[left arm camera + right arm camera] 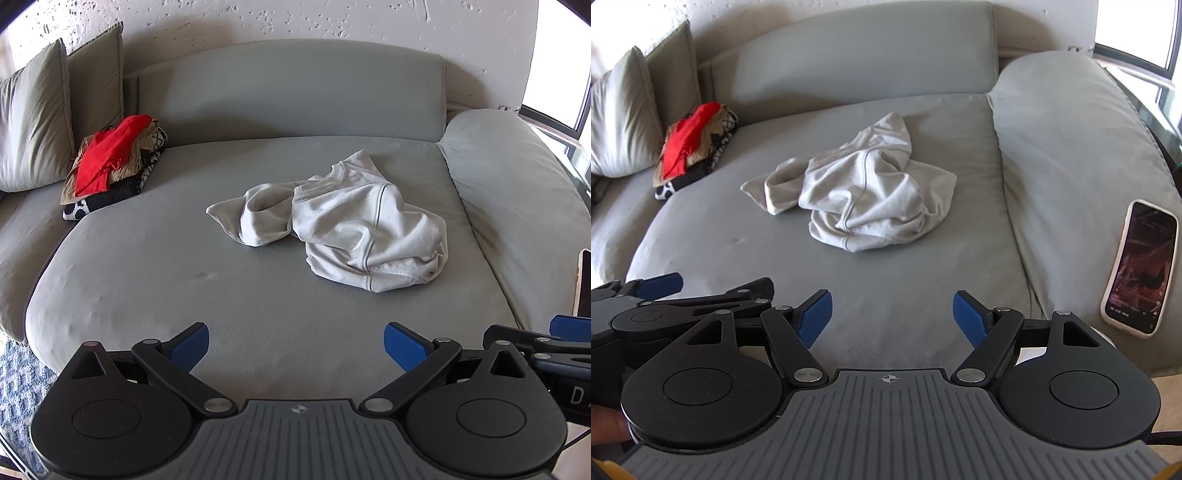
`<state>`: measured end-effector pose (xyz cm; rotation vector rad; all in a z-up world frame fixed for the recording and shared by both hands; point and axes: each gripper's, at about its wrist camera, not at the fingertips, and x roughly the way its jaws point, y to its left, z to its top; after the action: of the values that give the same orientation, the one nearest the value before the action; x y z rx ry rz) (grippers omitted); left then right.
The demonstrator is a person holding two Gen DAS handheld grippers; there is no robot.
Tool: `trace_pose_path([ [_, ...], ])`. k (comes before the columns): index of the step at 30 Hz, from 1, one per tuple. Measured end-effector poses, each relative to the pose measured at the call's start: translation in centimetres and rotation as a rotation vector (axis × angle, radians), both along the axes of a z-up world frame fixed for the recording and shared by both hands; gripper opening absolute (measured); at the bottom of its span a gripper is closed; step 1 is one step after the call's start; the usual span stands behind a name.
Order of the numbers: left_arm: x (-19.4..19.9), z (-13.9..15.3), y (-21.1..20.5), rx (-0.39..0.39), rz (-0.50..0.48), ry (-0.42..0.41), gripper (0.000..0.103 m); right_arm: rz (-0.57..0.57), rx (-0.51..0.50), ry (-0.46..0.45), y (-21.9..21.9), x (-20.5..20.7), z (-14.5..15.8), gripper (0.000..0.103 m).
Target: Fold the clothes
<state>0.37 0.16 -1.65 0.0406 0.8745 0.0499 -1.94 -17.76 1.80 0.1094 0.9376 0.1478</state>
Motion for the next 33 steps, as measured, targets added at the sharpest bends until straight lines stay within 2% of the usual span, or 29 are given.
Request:
trace_pose_path([
  [7,0.8,-0.8,0.8,-0.041,0.004,0.016,0.102,-0.001,0.012,0.015,0.0,0.8,-0.8,0.079],
  [15,2.8,-2.1,3.5,-0.052,0.073,0.026,0.101,-0.027,0.015,0.003,0.2,3.9,-2.4,0.081],
  [21,4.2,-3.6,5.5,-0.097,0.100,0.064,0.091,0.010,-0.026,0.017,0.8,7.7,-5.5,0.082],
  [25,4.6,-4.2,6.4,-0.093,0.121,0.071,0.091,-0.028,-0.055,0.050,0.6,11.9,-8.3,0.081],
  [27,4.8,-4.3,6.7,-0.097,0.126,0.076,0.092,-0.045,-0.064,0.055,0.7,13.8,-9.4,0.076],
  [28,4.8,-4.3,6.9,-0.098,0.130,0.078,0.092,-0.049,-0.081,0.056,0.9,14.7,-9.8,0.068],
  [29,4.9,-4.3,7.0,-0.097,0.137,0.077,0.092,-0.045,-0.102,0.056,1.2,15.5,-10.3,0.056],
  [33,5.1,-4.4,7.5,-0.086,0.160,0.070,0.093,0.009,-0.139,0.055,3.6,18.1,-11.4,0.036],
])
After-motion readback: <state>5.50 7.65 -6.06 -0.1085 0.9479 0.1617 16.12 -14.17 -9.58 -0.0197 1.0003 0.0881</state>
